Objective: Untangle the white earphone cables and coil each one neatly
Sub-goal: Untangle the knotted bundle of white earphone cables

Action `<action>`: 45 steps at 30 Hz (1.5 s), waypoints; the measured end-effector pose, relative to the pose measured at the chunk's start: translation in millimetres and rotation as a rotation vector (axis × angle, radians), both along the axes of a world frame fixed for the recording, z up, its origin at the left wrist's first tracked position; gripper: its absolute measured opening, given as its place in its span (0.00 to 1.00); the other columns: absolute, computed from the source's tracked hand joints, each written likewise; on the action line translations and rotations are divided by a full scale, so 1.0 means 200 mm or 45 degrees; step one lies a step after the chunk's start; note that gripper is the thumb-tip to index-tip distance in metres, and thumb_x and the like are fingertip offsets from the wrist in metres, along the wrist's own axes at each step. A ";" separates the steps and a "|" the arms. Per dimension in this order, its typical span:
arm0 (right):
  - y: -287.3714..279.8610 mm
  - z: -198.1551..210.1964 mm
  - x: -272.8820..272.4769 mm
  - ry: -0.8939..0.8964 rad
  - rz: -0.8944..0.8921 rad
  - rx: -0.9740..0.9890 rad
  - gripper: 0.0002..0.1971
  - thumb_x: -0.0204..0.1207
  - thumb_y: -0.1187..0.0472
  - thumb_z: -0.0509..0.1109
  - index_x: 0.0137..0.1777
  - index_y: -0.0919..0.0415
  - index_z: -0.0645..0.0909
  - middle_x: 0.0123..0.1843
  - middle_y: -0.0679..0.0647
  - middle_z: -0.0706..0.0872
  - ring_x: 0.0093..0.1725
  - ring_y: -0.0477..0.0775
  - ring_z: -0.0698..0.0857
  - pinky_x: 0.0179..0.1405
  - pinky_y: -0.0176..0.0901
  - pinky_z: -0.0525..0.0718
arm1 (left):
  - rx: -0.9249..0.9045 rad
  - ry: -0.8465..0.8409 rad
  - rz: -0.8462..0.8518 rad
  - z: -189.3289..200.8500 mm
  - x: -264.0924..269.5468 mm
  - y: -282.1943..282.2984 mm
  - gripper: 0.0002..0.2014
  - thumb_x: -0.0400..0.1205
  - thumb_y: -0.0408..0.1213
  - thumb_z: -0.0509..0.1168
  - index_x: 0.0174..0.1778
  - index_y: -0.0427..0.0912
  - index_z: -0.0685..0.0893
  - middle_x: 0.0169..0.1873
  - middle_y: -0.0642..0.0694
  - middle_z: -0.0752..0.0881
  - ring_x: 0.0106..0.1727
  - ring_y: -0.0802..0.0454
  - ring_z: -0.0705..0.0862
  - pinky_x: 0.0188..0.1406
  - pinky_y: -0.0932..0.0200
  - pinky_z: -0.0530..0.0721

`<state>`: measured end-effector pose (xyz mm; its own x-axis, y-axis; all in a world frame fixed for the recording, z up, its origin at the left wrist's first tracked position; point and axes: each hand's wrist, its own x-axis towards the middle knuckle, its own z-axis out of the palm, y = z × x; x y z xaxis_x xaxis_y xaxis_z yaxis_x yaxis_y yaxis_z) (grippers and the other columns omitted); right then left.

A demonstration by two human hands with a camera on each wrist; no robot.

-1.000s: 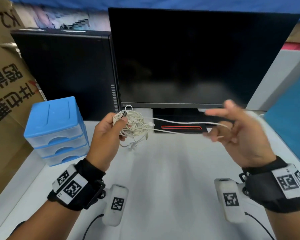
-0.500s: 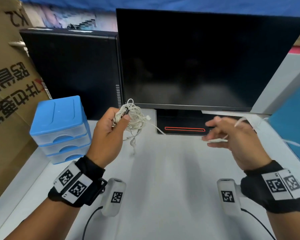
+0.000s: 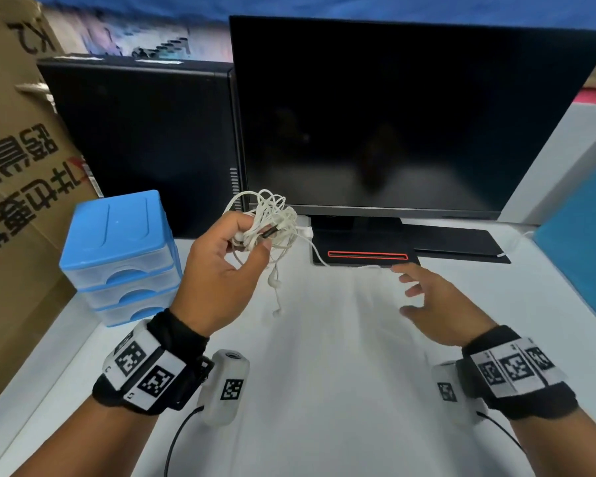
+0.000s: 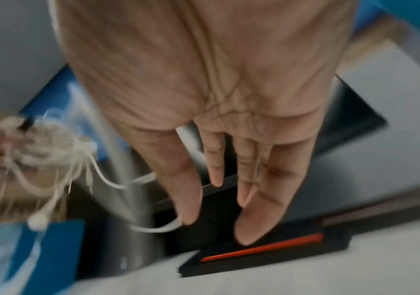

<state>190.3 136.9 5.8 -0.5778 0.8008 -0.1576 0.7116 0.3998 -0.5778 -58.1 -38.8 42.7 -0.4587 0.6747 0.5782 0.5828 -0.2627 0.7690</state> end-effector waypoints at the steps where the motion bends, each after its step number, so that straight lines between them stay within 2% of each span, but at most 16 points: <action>1: 0.00 0.01 0.01 -0.076 0.014 0.098 0.28 0.79 0.71 0.67 0.74 0.46 0.71 0.65 0.46 0.79 0.61 0.47 0.79 0.55 0.36 0.77 | -0.008 -0.005 0.001 0.00 -0.01 0.00 0.05 0.81 0.33 0.68 0.48 0.49 0.83 0.44 0.48 0.87 0.46 0.48 0.84 0.48 0.50 0.85; 3: -0.02 0.05 0.01 0.040 0.065 0.180 0.23 0.81 0.72 0.61 0.68 0.45 0.77 0.62 0.46 0.83 0.59 0.46 0.81 0.55 0.36 0.77 | -0.035 0.012 -0.007 0.00 -0.02 0.00 0.08 0.81 0.28 0.69 0.49 0.47 0.84 0.46 0.48 0.88 0.49 0.48 0.85 0.51 0.48 0.86; 6: -0.11 0.12 -0.06 0.552 0.052 0.103 0.13 0.82 0.62 0.69 0.62 0.44 0.82 0.59 0.40 0.87 0.59 0.37 0.84 0.58 0.36 0.82 | -0.043 0.077 -0.066 -0.01 0.03 0.00 0.09 0.80 0.27 0.68 0.48 0.47 0.85 0.48 0.48 0.88 0.51 0.48 0.86 0.54 0.48 0.85; 9: -0.28 0.10 -0.18 0.747 0.149 -0.279 0.24 0.76 0.45 0.73 0.72 0.45 0.78 0.71 0.38 0.82 0.71 0.34 0.77 0.72 0.42 0.75 | 0.023 0.099 -0.146 0.00 0.12 0.00 0.09 0.79 0.33 0.66 0.49 0.54 0.84 0.49 0.50 0.88 0.53 0.48 0.86 0.54 0.53 0.84; 10: -0.33 0.08 -0.21 0.771 0.186 -0.367 0.26 0.77 0.45 0.72 0.74 0.47 0.76 0.72 0.39 0.81 0.73 0.34 0.76 0.73 0.42 0.74 | 0.045 0.121 -0.158 0.00 0.15 -0.01 0.10 0.79 0.33 0.66 0.49 0.54 0.84 0.50 0.51 0.88 0.53 0.49 0.86 0.54 0.55 0.84; 13: -0.40 0.08 -0.24 0.973 0.134 -0.578 0.16 0.83 0.60 0.67 0.70 0.60 0.78 0.63 0.52 0.89 0.66 0.44 0.85 0.61 0.28 0.80 | 0.081 0.254 -0.119 -0.01 0.17 -0.01 0.12 0.79 0.25 0.66 0.52 0.47 0.85 0.50 0.50 0.87 0.54 0.50 0.86 0.54 0.54 0.84; 15: -0.42 0.12 -0.23 1.108 0.087 -0.676 0.10 0.83 0.65 0.64 0.62 0.66 0.79 0.51 0.62 0.93 0.55 0.56 0.91 0.58 0.33 0.84 | 0.087 0.316 -0.048 -0.02 0.17 -0.02 0.14 0.77 0.24 0.66 0.54 0.45 0.81 0.49 0.50 0.86 0.52 0.50 0.85 0.52 0.49 0.84; 17: -0.43 0.14 -0.21 1.218 0.055 -0.742 0.05 0.83 0.67 0.64 0.53 0.66 0.80 0.44 0.65 0.92 0.48 0.63 0.93 0.57 0.41 0.87 | 0.119 0.280 -0.020 -0.02 0.17 -0.02 0.20 0.76 0.22 0.66 0.59 0.46 0.74 0.49 0.52 0.83 0.52 0.52 0.84 0.52 0.51 0.84; 20: -0.45 0.16 -0.22 1.227 0.019 -0.716 0.05 0.81 0.68 0.66 0.49 0.65 0.84 0.42 0.64 0.92 0.45 0.64 0.92 0.52 0.47 0.89 | 0.142 0.248 -0.061 -0.04 0.18 -0.02 0.30 0.75 0.19 0.67 0.69 0.46 0.67 0.53 0.53 0.83 0.55 0.55 0.85 0.56 0.59 0.84; 22: -0.46 0.16 -0.22 1.185 -0.003 -0.693 0.05 0.80 0.67 0.68 0.49 0.65 0.85 0.43 0.63 0.93 0.45 0.62 0.92 0.50 0.48 0.89 | 0.131 0.317 -0.053 -0.03 0.19 -0.03 0.31 0.75 0.21 0.67 0.72 0.46 0.68 0.54 0.53 0.85 0.57 0.55 0.85 0.58 0.62 0.82; 26: -0.46 0.13 -0.23 1.176 -0.094 -0.717 0.04 0.77 0.65 0.72 0.47 0.63 0.88 0.41 0.58 0.91 0.41 0.55 0.89 0.45 0.45 0.88 | 0.201 0.649 -0.065 -0.02 0.19 -0.03 0.16 0.75 0.19 0.68 0.56 0.36 0.87 0.54 0.48 0.87 0.55 0.49 0.85 0.55 0.54 0.81; 30: -0.47 0.12 -0.25 1.229 -0.169 -0.752 0.06 0.76 0.68 0.73 0.42 0.60 0.91 0.36 0.56 0.88 0.35 0.51 0.82 0.41 0.42 0.86 | 0.215 0.648 -0.144 -0.03 0.20 -0.02 0.09 0.74 0.17 0.70 0.45 0.33 0.90 0.55 0.47 0.89 0.56 0.47 0.87 0.56 0.51 0.82; 37: -0.46 0.14 -0.23 1.395 -0.166 -0.868 0.08 0.72 0.65 0.73 0.47 0.64 0.91 0.45 0.62 0.89 0.45 0.60 0.82 0.52 0.53 0.83 | 0.170 0.656 -0.201 -0.05 0.24 -0.02 0.12 0.71 0.13 0.70 0.44 0.32 0.89 0.55 0.49 0.89 0.58 0.46 0.86 0.58 0.53 0.83; 41: -0.47 0.15 -0.22 1.452 -0.022 -0.931 0.10 0.68 0.66 0.73 0.48 0.64 0.91 0.46 0.61 0.91 0.45 0.57 0.86 0.45 0.42 0.86 | 0.181 0.622 -0.162 -0.03 0.23 -0.03 0.13 0.72 0.13 0.69 0.46 0.32 0.89 0.54 0.48 0.88 0.57 0.47 0.86 0.55 0.52 0.84; 43: -0.47 0.15 -0.22 1.444 0.033 -0.907 0.12 0.63 0.68 0.79 0.48 0.63 0.91 0.48 0.61 0.92 0.45 0.55 0.88 0.47 0.42 0.87 | 0.175 0.631 -0.145 -0.03 0.22 -0.03 0.13 0.72 0.14 0.69 0.47 0.32 0.89 0.53 0.48 0.89 0.56 0.47 0.87 0.56 0.53 0.84; 45: -0.46 0.14 -0.23 1.492 0.018 -0.875 0.20 0.54 0.63 0.87 0.48 0.62 0.89 0.47 0.62 0.92 0.45 0.55 0.90 0.49 0.45 0.88 | 0.156 0.635 -0.151 -0.04 0.22 -0.03 0.14 0.71 0.13 0.70 0.48 0.32 0.89 0.54 0.49 0.88 0.56 0.48 0.87 0.56 0.55 0.84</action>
<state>144.7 44.4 33.1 -0.6548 0.7529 0.0663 -0.3327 -0.2083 -0.9197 -14.3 -43.9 35.0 -0.0322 0.6189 0.7848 0.8310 -0.4197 0.3651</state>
